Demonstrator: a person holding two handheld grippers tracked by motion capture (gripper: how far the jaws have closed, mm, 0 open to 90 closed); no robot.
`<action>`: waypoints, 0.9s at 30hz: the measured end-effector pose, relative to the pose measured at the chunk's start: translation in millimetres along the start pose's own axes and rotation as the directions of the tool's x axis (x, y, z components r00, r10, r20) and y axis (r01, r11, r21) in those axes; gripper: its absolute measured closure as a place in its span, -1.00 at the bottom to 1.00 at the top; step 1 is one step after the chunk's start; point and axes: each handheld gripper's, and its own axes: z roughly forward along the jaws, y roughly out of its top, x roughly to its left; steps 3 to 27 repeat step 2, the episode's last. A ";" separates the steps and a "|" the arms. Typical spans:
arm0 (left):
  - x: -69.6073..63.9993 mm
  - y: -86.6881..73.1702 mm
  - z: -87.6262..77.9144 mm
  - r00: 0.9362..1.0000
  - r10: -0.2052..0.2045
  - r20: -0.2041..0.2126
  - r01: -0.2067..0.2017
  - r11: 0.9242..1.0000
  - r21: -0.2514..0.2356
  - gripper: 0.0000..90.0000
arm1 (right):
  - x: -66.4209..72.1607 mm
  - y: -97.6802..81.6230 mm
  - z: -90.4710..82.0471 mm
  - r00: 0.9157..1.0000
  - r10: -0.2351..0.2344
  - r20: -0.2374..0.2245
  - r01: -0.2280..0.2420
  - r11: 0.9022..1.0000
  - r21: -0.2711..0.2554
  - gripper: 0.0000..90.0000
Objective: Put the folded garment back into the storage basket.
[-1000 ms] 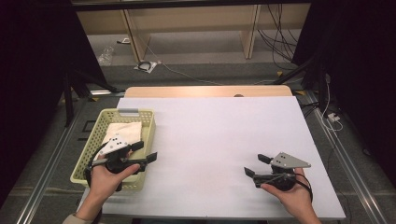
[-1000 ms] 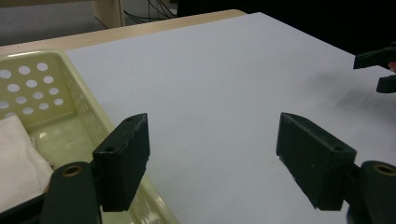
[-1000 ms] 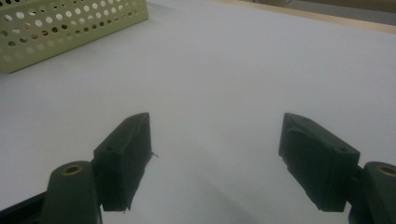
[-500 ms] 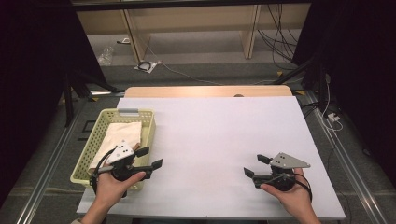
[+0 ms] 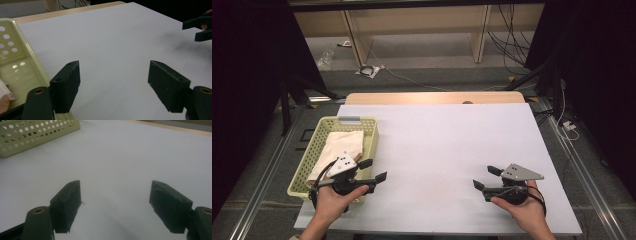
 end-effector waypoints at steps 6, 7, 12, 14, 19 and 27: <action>-0.6 0.4 -0.1 1.000 0.001 0.002 -0.001 1.000 -0.002 -0.43 | 0.2 0.0 0.3 1.000 0.001 -0.002 -0.001 1.000 -0.002 -0.41; -0.6 0.4 -0.1 1.000 0.001 0.002 -0.001 1.000 -0.002 -0.43 | 0.2 0.0 0.3 1.000 0.001 -0.002 -0.001 1.000 -0.002 -0.41; -0.6 0.4 -0.1 1.000 0.001 0.002 -0.001 1.000 -0.002 -0.43 | 0.2 0.0 0.3 1.000 0.001 -0.002 -0.001 1.000 -0.002 -0.41; -0.6 0.4 -0.1 1.000 0.001 0.002 -0.001 1.000 -0.002 -0.43 | 0.2 0.0 0.3 1.000 0.001 -0.002 -0.001 1.000 -0.002 -0.41; -0.6 0.4 -0.1 1.000 0.001 0.002 -0.001 1.000 -0.002 -0.43 | 0.2 0.0 0.3 1.000 0.001 -0.002 -0.001 1.000 -0.002 -0.41; -0.6 0.4 -0.1 1.000 0.001 0.002 -0.001 1.000 -0.002 -0.43 | 0.2 0.0 0.3 1.000 0.001 -0.002 -0.001 1.000 -0.002 -0.41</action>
